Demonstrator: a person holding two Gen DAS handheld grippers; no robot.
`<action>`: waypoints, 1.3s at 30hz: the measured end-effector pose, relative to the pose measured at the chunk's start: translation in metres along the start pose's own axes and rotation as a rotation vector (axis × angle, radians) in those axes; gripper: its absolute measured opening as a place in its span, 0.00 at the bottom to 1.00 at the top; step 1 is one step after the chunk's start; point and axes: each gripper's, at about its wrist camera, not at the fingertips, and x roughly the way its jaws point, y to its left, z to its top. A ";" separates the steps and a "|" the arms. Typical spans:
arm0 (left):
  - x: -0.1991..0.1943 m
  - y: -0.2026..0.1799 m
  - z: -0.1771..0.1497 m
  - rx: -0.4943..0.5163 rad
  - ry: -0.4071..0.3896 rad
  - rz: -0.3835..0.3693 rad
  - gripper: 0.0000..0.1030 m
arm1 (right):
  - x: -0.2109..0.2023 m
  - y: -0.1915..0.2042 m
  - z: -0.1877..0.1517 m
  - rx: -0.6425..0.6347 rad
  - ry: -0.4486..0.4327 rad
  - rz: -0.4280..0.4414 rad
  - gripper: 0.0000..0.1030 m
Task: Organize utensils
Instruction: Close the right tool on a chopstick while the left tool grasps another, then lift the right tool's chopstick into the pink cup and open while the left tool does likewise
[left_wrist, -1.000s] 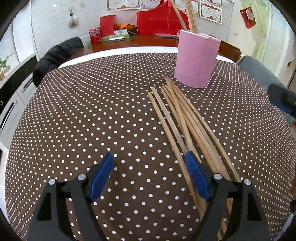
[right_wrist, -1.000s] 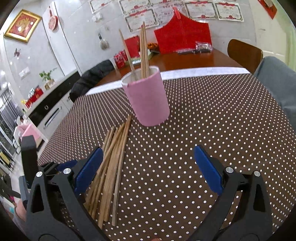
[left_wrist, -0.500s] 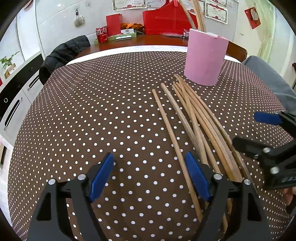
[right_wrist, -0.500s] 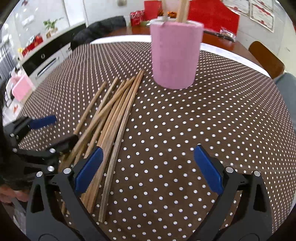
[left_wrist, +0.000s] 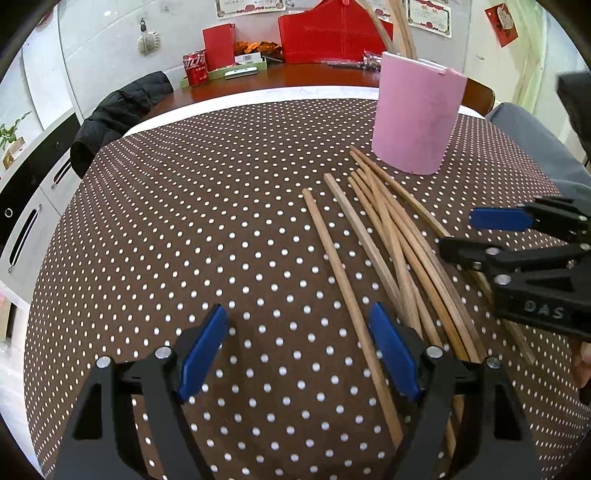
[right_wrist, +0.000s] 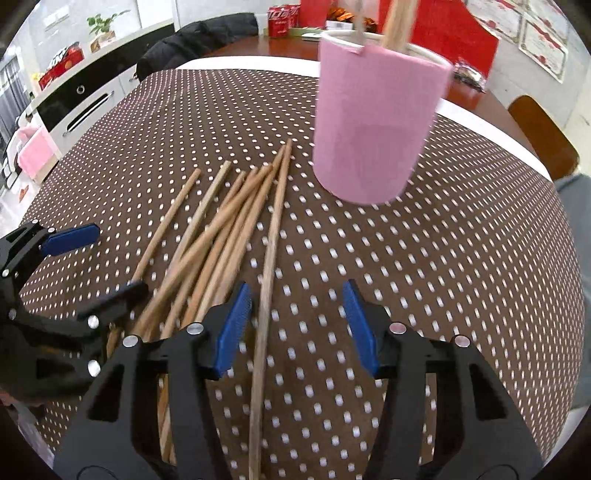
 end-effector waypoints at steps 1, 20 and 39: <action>0.001 0.000 0.002 -0.002 0.005 -0.005 0.76 | 0.003 0.002 0.002 -0.005 0.004 -0.001 0.50; -0.003 0.029 0.020 -0.102 -0.057 -0.077 0.05 | 0.001 0.003 0.005 0.013 -0.064 0.012 0.05; -0.050 0.053 0.036 -0.188 -0.261 -0.023 0.05 | -0.088 -0.014 -0.025 0.096 -0.346 0.074 0.05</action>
